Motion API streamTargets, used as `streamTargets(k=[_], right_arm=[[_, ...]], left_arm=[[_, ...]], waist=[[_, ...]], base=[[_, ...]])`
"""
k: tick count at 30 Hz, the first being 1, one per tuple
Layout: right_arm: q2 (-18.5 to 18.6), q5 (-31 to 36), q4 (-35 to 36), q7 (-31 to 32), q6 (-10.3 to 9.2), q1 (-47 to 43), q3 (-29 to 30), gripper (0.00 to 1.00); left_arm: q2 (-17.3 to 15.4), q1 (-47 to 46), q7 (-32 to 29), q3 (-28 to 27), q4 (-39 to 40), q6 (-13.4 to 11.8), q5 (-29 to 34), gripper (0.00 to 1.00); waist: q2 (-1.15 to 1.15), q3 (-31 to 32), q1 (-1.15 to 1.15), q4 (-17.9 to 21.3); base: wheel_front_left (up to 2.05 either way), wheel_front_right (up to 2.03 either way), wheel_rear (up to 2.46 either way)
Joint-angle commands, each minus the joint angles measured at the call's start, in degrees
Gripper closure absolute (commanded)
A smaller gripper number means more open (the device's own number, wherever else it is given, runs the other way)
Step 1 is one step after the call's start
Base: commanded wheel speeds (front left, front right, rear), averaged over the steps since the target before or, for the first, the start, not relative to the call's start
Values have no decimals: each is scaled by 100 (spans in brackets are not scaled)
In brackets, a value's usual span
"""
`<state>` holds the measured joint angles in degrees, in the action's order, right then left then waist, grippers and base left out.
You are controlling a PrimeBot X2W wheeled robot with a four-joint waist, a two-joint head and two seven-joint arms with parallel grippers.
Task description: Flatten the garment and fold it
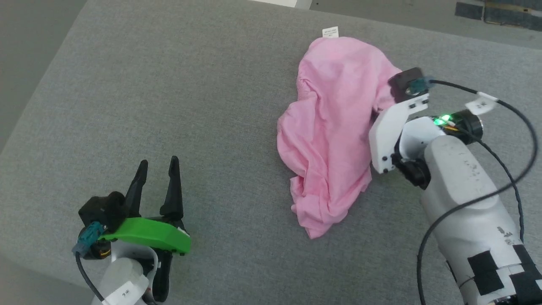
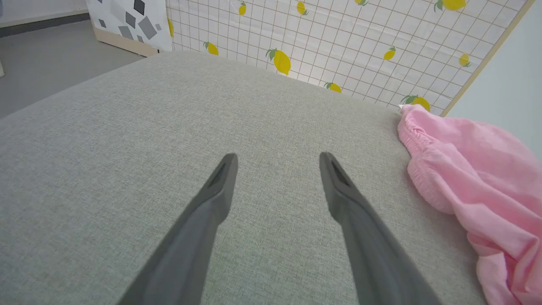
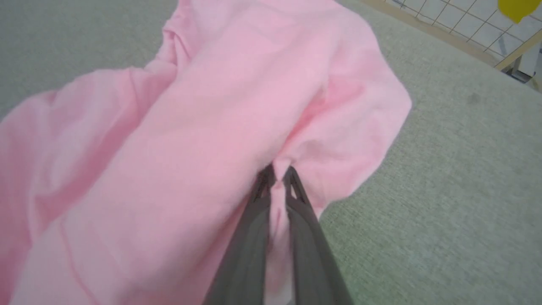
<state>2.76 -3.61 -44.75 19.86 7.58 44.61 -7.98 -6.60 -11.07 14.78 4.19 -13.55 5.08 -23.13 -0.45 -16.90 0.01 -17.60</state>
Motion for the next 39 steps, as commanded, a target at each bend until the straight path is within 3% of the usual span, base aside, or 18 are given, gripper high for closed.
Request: streamTargets(k=[1,8,13,18,19,20,26,33,39], right_arm=[[11,-109,156,-218,-9,-119,109,100],[22,-124,1428,-707,-9,-1470,1313,100],[15,-108,2656,-358,-9,-2957,2239,100],[13,-625,3277,-33,-9,-3956,2513,100],[13,-747,3395,-73,-9,-4056,2501,80],[13,-820,3473,-103,-9,-4123,2481,0],[12,-1025,3957,-797,-9,-4363,2695,0],[12,-1077,3926,-862,-9,-4757,2865,0],[12,-1072,3887,-840,-9,-4725,2815,0]], left_arm=[[44,76,21,-40,-23,43,53,0],[76,412,21,-158,-16,21,163,0],[66,680,21,-219,10,-30,196,0],[62,826,16,-219,72,-60,176,0],[53,842,10,-221,88,-65,170,0],[45,851,5,-218,98,-67,169,0],[32,877,-49,-177,155,-93,150,0],[86,705,-322,7,288,-12,-37,0],[181,-86,-1644,839,323,145,-275,0]], waist=[[45,339,-1,304],[45,909,-1,756],[45,1156,-1,1025],[45,1219,-1,1137],[45,1215,-1,1159],[45,1215,-1,1171],[45,1259,-1,1184],[45,1185,-1,1278],[45,960,-1,1531]], base=[[0,0,0],[0,0,0],[0,0,0],[0,0,0],[0,0,0],[0,0,0],[0,0,0],[0,0,0],[0,0,0]])
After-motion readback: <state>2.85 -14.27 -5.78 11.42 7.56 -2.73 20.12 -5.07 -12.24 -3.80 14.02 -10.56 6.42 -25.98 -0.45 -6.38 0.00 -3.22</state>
